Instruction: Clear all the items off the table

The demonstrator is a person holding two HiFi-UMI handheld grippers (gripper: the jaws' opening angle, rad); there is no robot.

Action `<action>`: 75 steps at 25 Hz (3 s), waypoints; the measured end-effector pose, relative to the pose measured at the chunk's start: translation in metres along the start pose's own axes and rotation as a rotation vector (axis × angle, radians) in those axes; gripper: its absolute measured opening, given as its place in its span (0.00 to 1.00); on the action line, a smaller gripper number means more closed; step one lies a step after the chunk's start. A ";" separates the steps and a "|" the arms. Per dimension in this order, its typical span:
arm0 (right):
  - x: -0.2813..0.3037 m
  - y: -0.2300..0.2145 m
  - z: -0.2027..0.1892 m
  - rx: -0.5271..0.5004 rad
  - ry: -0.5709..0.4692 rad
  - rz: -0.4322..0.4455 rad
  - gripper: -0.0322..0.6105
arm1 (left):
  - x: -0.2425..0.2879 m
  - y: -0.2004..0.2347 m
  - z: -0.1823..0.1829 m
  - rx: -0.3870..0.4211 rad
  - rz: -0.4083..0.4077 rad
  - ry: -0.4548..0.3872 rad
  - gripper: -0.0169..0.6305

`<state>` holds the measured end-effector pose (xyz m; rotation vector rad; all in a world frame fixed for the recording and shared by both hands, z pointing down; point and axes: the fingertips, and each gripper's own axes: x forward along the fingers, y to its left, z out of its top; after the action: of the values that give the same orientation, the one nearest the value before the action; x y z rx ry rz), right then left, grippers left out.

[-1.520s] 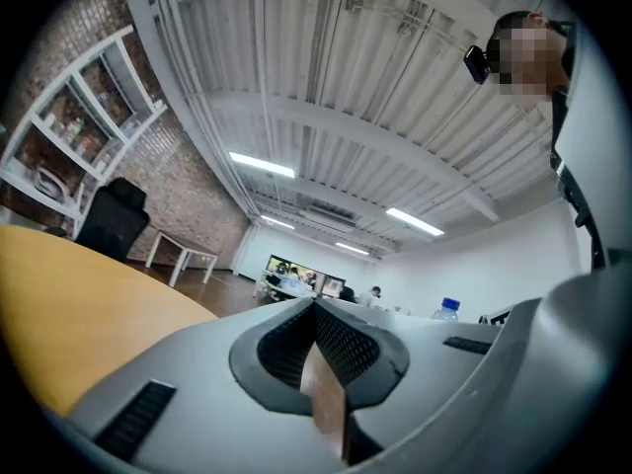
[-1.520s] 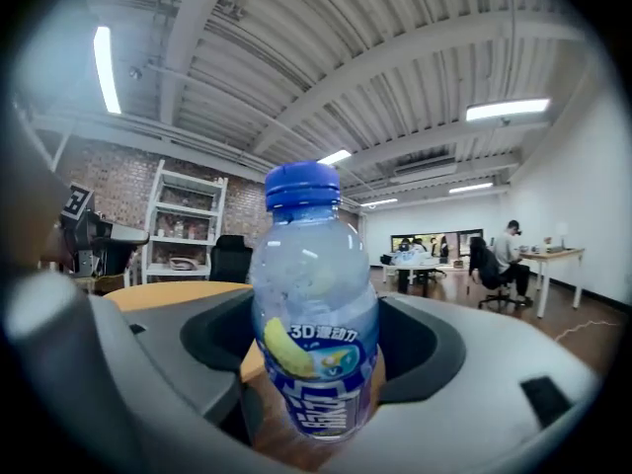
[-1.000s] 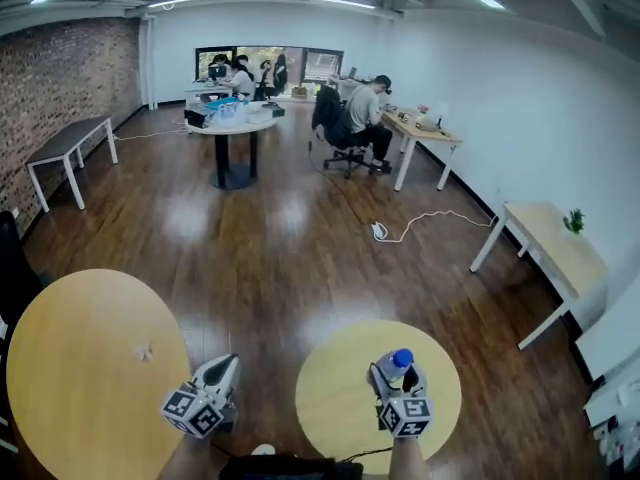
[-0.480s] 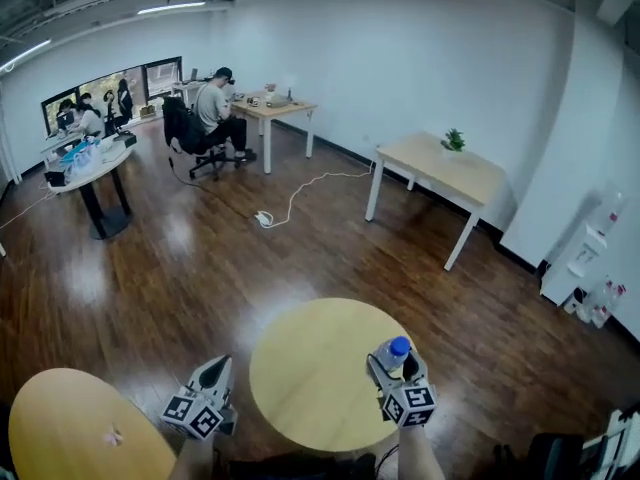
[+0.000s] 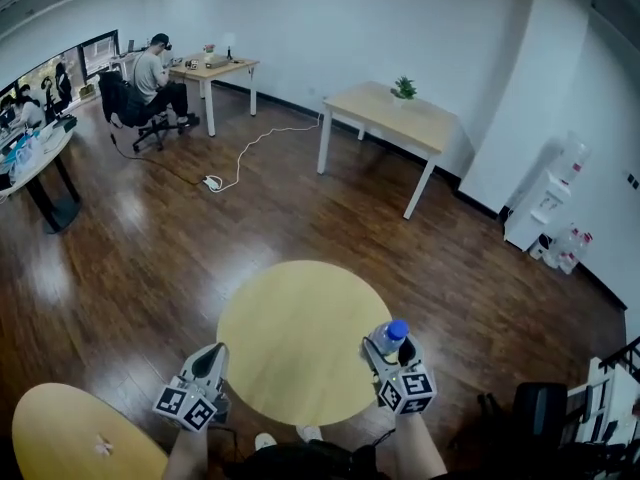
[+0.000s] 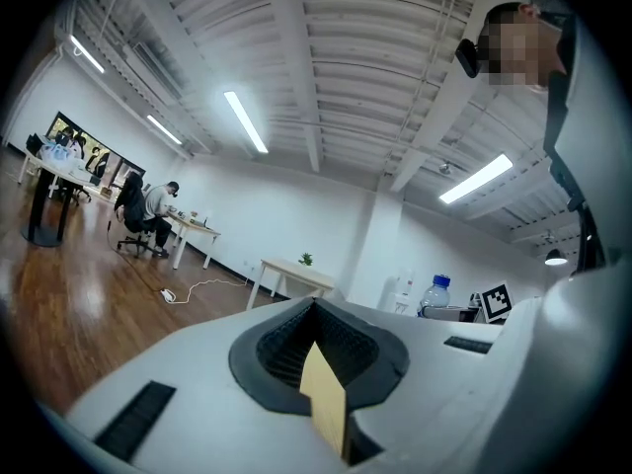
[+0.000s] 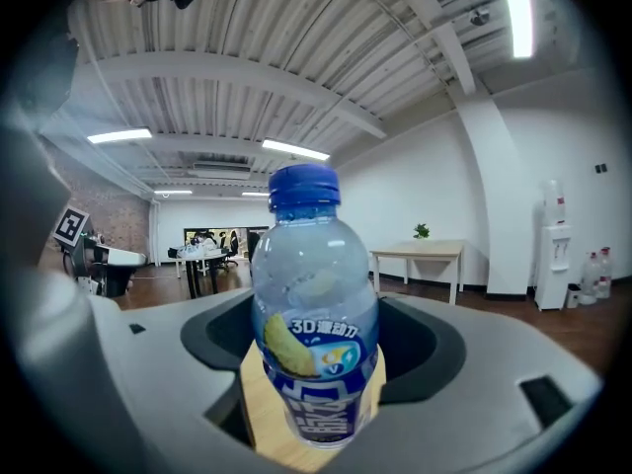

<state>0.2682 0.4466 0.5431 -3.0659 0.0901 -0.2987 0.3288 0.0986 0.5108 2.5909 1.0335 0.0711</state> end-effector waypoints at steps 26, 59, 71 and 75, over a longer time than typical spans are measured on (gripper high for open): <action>0.031 -0.007 -0.145 -0.024 0.206 0.145 0.63 | 0.017 -0.045 -0.139 -0.093 0.098 0.226 0.03; -0.055 -0.023 0.039 -0.048 -0.228 -0.096 0.29 | 0.042 -0.036 0.017 0.011 -0.044 -0.080 0.03; -0.050 0.003 0.067 -0.027 -0.303 -0.072 0.05 | 0.022 -0.025 0.030 0.026 -0.027 -0.109 0.03; -0.039 0.017 0.075 -0.040 -0.311 -0.047 0.05 | 0.016 -0.019 0.036 0.027 -0.026 -0.124 0.03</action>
<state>0.2434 0.4364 0.4611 -3.1123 0.0091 0.1819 0.3343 0.1117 0.4695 2.5688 1.0297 -0.1089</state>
